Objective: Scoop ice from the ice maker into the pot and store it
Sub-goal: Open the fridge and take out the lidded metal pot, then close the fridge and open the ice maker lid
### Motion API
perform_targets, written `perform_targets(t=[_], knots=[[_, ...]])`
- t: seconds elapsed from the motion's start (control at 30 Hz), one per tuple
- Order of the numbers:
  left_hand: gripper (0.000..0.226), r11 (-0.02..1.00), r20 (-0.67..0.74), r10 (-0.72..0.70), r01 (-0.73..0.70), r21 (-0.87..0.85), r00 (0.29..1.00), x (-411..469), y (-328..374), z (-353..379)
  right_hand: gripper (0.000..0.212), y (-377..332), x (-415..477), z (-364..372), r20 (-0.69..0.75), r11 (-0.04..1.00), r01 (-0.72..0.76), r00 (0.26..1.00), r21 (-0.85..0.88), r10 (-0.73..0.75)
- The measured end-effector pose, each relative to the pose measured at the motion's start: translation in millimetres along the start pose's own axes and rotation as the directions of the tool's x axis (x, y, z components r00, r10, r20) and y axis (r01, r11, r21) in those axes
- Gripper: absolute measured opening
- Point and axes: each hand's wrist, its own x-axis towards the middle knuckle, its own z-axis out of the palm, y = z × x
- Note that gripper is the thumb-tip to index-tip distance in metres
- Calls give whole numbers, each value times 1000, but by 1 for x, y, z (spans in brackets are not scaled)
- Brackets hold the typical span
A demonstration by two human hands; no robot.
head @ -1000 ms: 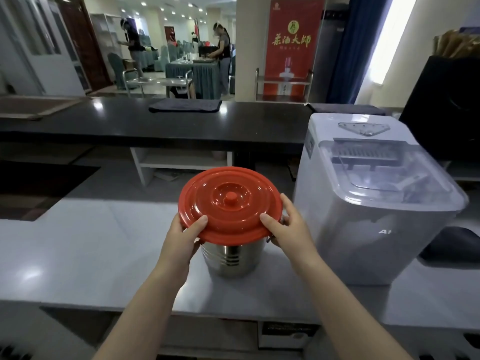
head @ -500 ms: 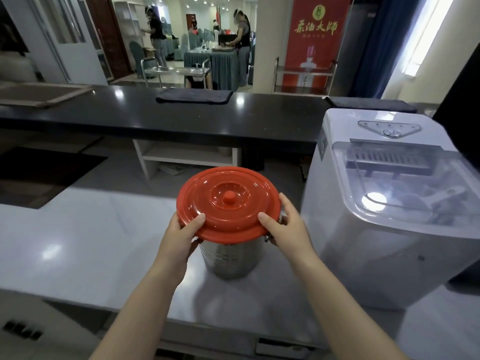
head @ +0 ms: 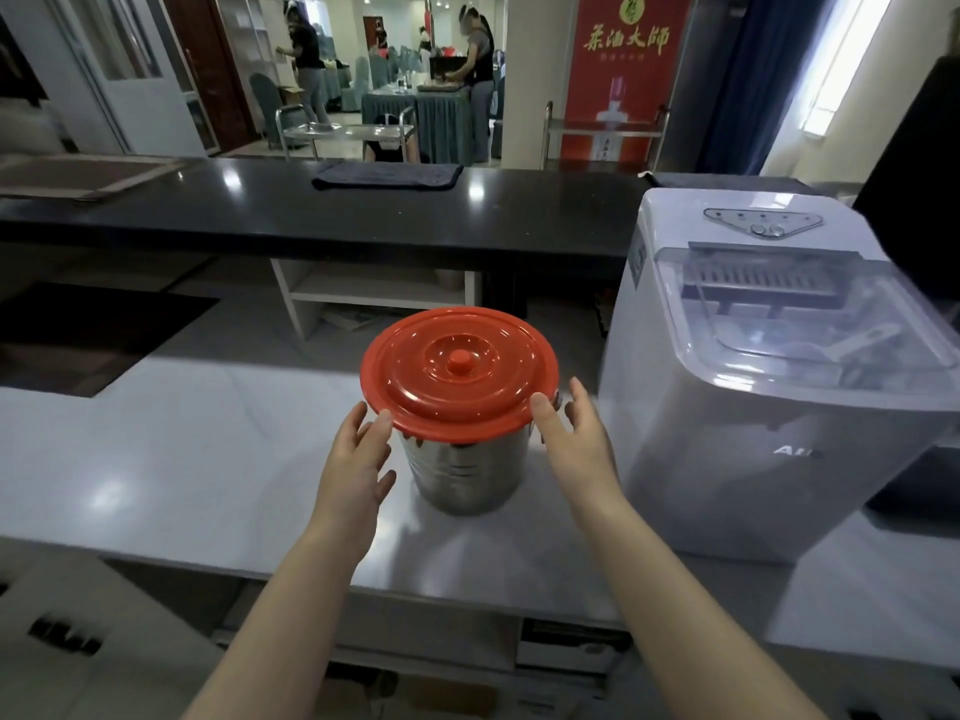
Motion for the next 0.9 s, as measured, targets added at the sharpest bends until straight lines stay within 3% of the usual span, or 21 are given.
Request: perform_targets(t=[0.13, 0.23, 0.27, 0.37, 0.4, 0.5, 0.63, 0.9], knots=[[51, 996, -28, -62, 61, -59, 998, -19, -11, -15, 96, 9, -22, 1, -38, 998, -46, 998, 44, 48], [47, 992, 24, -104, 105, -62, 994, -35, -20, -28, 94, 19, -43, 3, -65, 996, -59, 996, 63, 63], [45, 992, 52, -110, 113, -57, 993, -41, -23, -33, 84, 23, -52, 4, -74, 995, -67, 995, 71, 72], [41, 992, 159, -123, 122, 16, 980, -62, -30, -47, 22, 30, -82, 9, -100, 983, -69, 991, 171, 87], [40, 991, 198, -134, 128, 45, 971, -69, -32, -52, 22, 33, -93, 9, -106, 977, -79, 989, 200, 102], [34, 982, 309, -182, 158, 100, 934, -94, -40, -61, 50, 45, -136, 7, -88, 961, -158, 979, 228, 182], [27, 968, 429, -243, 192, 159, 870, -131, -58, -65, 45, 65, -195, -5, -98, 929, -222, 961, 295, 260], [26, 886, 583, -457, 284, 366, 672, -210, -130, -40, 31, 131, -344, -64, -364, 874, -267, 830, 406, 422]])
